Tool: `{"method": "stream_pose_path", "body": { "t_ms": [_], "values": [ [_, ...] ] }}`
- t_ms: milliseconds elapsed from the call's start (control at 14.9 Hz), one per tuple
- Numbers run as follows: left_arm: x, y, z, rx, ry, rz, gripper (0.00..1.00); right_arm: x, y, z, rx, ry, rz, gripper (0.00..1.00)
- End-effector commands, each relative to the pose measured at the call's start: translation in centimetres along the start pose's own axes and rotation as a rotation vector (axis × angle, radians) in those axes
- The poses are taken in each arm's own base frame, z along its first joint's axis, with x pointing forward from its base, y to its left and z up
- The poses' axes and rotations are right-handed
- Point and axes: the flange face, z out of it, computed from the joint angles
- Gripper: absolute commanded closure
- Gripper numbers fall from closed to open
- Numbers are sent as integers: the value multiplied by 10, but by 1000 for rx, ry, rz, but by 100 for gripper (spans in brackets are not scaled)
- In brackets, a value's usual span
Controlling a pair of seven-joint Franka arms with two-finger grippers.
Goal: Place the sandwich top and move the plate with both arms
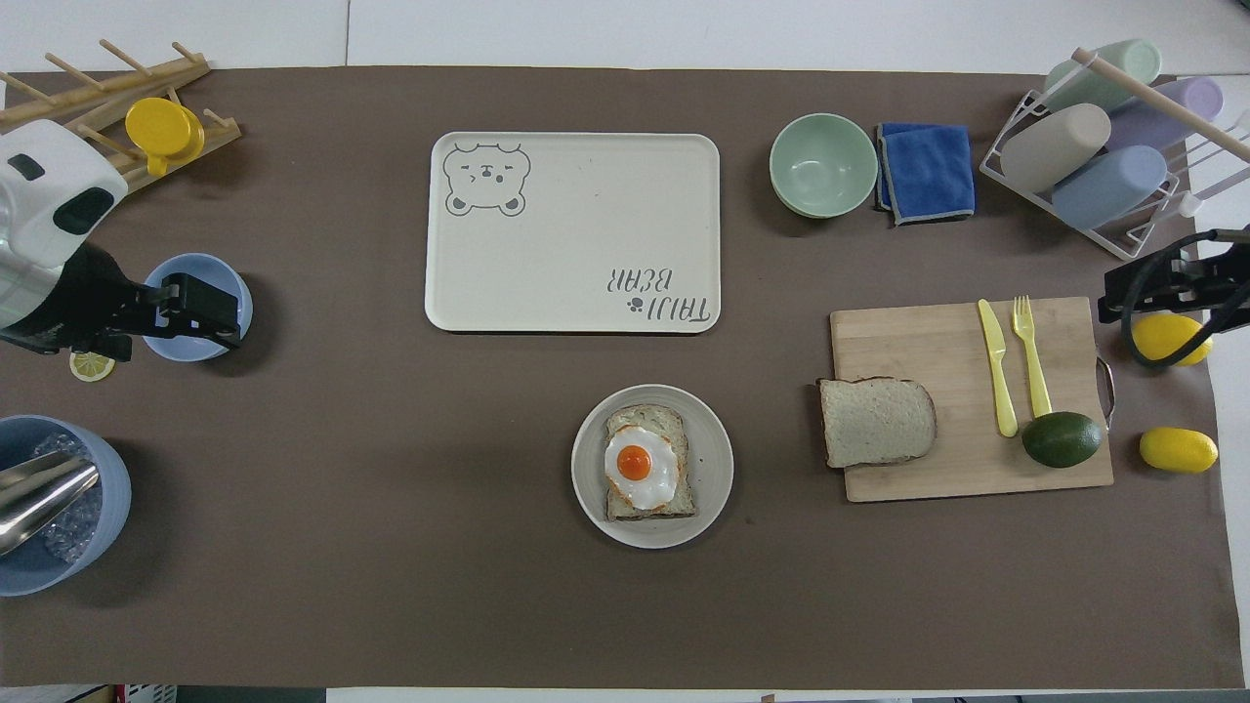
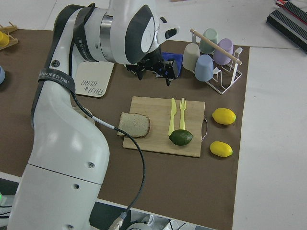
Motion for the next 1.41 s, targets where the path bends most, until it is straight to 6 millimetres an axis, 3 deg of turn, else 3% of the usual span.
{"method": "stream_pose_path", "body": {
  "t_ms": [0,807,1008,1210,1345],
  "values": [
    [-7,-4,-2,-10,3,-4,0,4,0,-3,9,10,-27,0],
    [-7,-4,-2,-10,3,-4,0,-4,4,-8,26,17,-5,0],
    [-7,-4,-2,-10,3,-4,0,-8,-4,-4,23,8,-85,0],
    [-7,-4,-2,-10,3,-4,0,-4,-47,21,-4,15,-220,0],
    [-7,-4,-2,-10,3,-4,0,3,-98,54,-38,10,-248,0]
  ]
}}
